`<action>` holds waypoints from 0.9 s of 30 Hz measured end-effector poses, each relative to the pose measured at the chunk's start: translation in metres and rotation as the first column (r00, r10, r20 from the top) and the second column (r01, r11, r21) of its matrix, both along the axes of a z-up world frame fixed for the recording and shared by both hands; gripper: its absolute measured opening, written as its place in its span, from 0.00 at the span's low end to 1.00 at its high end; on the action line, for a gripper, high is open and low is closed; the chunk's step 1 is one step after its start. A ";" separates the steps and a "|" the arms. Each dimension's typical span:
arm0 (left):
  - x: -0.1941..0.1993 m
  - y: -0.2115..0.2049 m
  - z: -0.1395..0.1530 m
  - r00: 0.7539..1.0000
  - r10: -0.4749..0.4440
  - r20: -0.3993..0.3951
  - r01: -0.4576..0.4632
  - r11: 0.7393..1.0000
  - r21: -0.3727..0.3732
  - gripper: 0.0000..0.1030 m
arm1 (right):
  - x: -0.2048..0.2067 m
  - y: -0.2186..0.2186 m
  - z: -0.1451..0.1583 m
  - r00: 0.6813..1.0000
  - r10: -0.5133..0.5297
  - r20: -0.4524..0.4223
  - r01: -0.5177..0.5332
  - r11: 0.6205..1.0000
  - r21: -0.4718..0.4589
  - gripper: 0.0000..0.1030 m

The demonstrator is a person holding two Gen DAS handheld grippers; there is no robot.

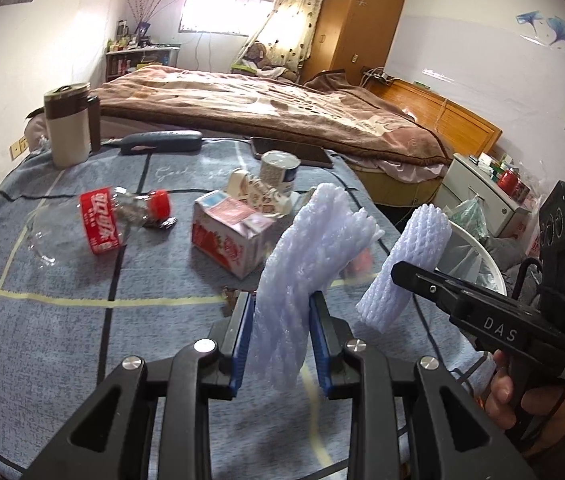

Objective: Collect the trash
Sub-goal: 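Carry both foam nets over the white bin and open both tools to release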

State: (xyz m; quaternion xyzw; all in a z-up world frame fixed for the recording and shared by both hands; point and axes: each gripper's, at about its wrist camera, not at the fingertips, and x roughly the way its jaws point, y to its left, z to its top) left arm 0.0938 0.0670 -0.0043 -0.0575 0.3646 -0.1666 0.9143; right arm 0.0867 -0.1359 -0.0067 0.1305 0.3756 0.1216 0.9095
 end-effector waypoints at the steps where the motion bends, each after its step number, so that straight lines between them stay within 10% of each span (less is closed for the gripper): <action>1: -0.001 -0.003 0.002 1.000 0.000 0.003 0.000 1.000 0.006 0.29 | -0.001 -0.003 0.002 1.000 -0.006 0.005 0.006 1.000 -0.002 0.24; 27: 0.011 -0.139 0.029 0.972 -0.229 0.055 0.227 0.973 0.031 0.29 | -0.022 -0.117 0.018 0.972 -0.232 0.043 0.233 0.972 -0.020 0.24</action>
